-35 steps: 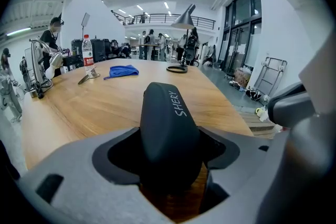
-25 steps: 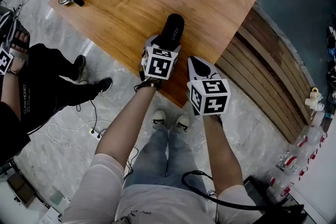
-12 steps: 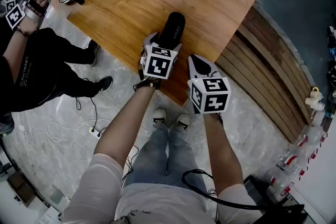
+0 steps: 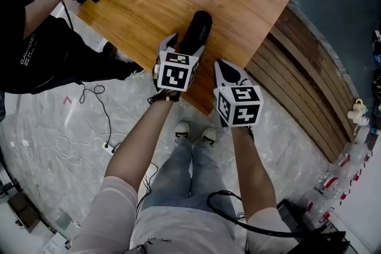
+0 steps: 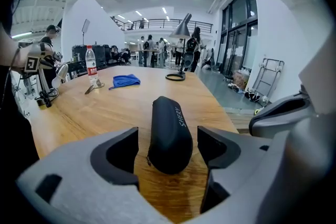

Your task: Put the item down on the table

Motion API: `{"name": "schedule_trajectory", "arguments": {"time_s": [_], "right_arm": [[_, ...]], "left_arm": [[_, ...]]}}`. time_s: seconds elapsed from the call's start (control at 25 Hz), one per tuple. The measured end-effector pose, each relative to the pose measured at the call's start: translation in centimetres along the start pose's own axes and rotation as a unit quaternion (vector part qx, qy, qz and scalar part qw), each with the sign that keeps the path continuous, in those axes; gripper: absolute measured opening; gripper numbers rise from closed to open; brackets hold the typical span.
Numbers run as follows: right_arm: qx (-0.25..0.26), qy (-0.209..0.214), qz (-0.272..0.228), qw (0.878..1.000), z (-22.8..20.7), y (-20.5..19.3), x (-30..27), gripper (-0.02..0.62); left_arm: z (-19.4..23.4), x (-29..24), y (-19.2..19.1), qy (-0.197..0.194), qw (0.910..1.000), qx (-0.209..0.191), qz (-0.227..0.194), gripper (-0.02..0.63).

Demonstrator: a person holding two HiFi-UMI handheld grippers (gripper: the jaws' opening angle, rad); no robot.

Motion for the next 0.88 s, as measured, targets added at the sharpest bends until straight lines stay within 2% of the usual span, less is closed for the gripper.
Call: {"name": "schedule_trajectory", "arguments": {"time_s": [0.08, 0.32, 0.56, 0.72, 0.88], "right_arm": [[0.000, -0.002, 0.001, 1.000, 0.1, -0.1, 0.5, 0.005], [0.010, -0.010, 0.003, 1.000, 1.3, 0.5, 4.9, 0.005], [0.034, -0.019, -0.004, 0.999, 4.5, 0.5, 13.2, 0.005], [0.033, -0.022, -0.014, 0.999, 6.7, -0.3, 18.3, 0.005], [0.022, -0.035, -0.038, 0.998, 8.1, -1.4, 21.9, 0.005]], "left_arm": [[-0.2, 1.0, 0.3, 0.003, 1.0000, 0.002, -0.008, 0.356], [-2.6, 7.8, 0.1, 0.013, 0.9994, 0.011, -0.030, 0.289], [-7.7, 17.5, -0.7, -0.001, 0.9985, -0.015, -0.053, 0.177], [-10.6, 23.1, -1.9, 0.003, 0.9972, -0.042, -0.063, 0.080], [-12.9, 27.0, -3.5, -0.013, 0.9968, -0.047, -0.064, 0.077]]}}
Point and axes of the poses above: the fingertips, and each gripper's own axes: x backward along the fingers, z to its left, y out of its top, the point moved 3 cm from there along x, backward along the fingers, and after that the axes turned 8 degrees about z, right-handed, at the moved point
